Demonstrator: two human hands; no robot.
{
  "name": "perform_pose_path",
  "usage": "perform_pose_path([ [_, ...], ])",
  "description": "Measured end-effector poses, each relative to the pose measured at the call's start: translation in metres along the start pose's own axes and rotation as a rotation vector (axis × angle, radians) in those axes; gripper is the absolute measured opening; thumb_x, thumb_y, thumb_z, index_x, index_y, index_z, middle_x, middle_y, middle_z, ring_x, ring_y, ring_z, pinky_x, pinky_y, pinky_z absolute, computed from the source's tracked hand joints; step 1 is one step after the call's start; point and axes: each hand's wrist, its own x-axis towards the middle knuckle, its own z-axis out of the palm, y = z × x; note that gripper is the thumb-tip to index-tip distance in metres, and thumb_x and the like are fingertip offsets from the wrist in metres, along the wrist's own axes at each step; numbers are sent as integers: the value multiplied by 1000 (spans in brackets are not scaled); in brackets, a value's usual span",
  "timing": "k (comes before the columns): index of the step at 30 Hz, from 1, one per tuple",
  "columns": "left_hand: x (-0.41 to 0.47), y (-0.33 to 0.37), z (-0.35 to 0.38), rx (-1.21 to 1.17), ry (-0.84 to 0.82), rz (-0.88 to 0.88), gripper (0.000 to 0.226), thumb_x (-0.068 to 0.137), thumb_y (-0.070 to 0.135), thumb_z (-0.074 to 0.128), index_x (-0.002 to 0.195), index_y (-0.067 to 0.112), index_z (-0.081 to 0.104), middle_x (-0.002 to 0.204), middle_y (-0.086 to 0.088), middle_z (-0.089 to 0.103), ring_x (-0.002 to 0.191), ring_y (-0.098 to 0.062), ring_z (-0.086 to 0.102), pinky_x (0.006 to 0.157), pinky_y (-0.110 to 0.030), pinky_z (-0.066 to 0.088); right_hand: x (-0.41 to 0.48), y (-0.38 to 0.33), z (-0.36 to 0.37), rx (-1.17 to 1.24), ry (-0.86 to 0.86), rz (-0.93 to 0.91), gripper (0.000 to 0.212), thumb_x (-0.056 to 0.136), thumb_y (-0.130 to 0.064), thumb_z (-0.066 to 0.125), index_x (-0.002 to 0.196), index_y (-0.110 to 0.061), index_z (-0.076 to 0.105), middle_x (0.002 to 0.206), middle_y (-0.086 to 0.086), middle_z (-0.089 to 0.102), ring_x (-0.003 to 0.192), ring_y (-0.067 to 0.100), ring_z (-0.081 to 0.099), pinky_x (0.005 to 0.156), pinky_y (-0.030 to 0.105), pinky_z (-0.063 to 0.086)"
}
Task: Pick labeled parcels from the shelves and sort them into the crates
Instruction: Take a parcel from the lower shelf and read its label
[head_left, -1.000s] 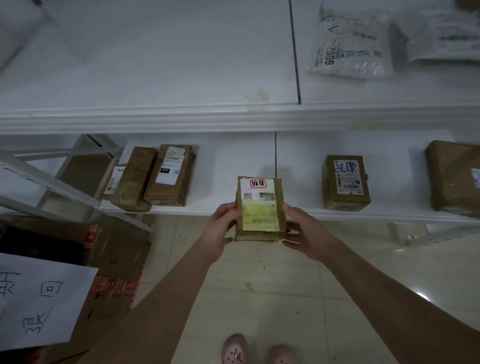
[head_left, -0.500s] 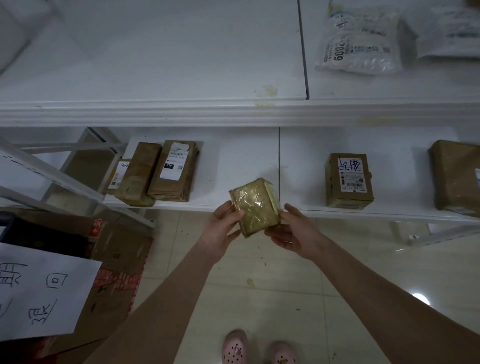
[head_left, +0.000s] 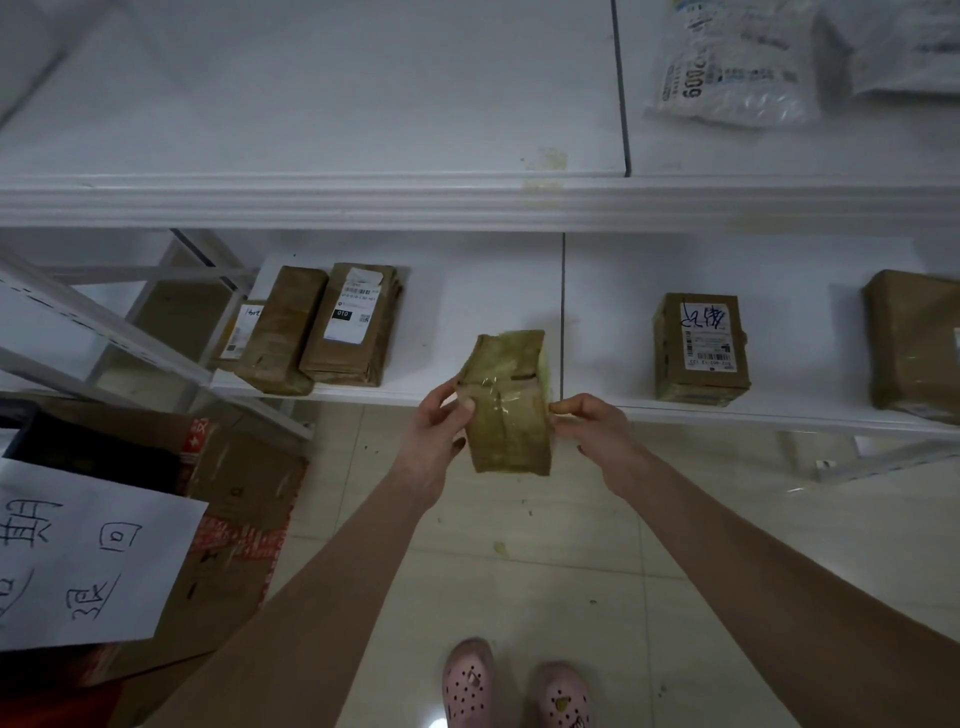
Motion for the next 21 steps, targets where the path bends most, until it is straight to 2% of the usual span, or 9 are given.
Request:
perform_pose_path([
  [2, 1, 3, -3, -20, 37, -16, 31, 96, 13, 54, 127, 17, 56, 105, -7, 66, 92, -20, 63, 82, -36, 53, -3, 2, -2, -33, -1, -35, 41, 83, -10, 72, 121, -16, 59, 119, -2, 51, 117, 17, 47, 92, 27, 36],
  [5, 2, 7, -4, 19, 105, -27, 25, 93, 7, 58, 117, 15, 54, 103, -10, 63, 85, -20, 61, 73, -34, 53, -5, 4, -1, 17, -27, 36, 81, 81, -30, 74, 149, -20, 30, 144, 3, 44, 133, 22, 40, 109, 42, 33],
  [6, 2, 5, -3, 53, 116, -22, 26, 92, 6, 59, 115, 15, 52, 107, -12, 62, 88, -22, 61, 74, -35, 53, -7, 3, 1, 38, -47, 71, 82, 81, -35, 73, 149, -19, 30, 142, 3, 48, 129, 23, 46, 106, 43, 37],
  [8, 0, 1, 2, 95, 148, -16, 31, 90, 10, 63, 119, 16, 52, 115, -14, 60, 99, -26, 61, 80, -41, 54, -10, -2, 7, 80, -73, 104, 65, 81, -36, 73, 137, -17, 45, 120, -1, 62, 106, 16, 60, 86, 32, 48],
  [11, -10, -2, 8, 86, 107, -47, 47, 92, 27, 61, 136, 23, 47, 125, -5, 57, 111, -20, 57, 91, -37, 51, -12, -7, 12, 141, -6, 83, 40, 84, -26, 72, 121, -18, 57, 99, -3, 66, 77, 5, 61, 55, 18, 45],
  [14, -17, -1, 8, 204, -24, -88, 61, 89, 33, 63, 144, 26, 38, 130, 2, 57, 106, -10, 59, 81, -23, 49, -12, -8, 11, 171, 53, 87, 34, 89, -18, 66, 122, -18, 60, 107, 5, 68, 72, 6, 63, 50, 17, 47],
  [17, -18, -2, 5, 272, -47, -138, 58, 88, 24, 65, 142, 25, 44, 123, 0, 65, 102, -10, 63, 70, -19, 49, -14, -6, 11, 173, 30, 100, 37, 88, -6, 62, 122, -23, 62, 98, 2, 67, 69, 6, 62, 49, 16, 48],
  [19, -21, -3, 3, 248, -23, -162, 50, 92, 20, 60, 140, 25, 47, 118, 1, 67, 104, -13, 62, 78, -25, 51, -16, -5, 12, 155, 9, 89, 46, 86, 1, 61, 125, -23, 59, 95, 1, 67, 69, 5, 63, 45, 15, 48],
  [21, -22, -6, 1, 262, -10, -164, 49, 94, 20, 56, 141, 26, 46, 117, 2, 68, 110, -18, 60, 97, -38, 47, -17, -3, 13, 130, 2, 72, 53, 85, 5, 60, 129, -23, 57, 93, 0, 67, 72, 6, 64, 48, 15, 50],
])
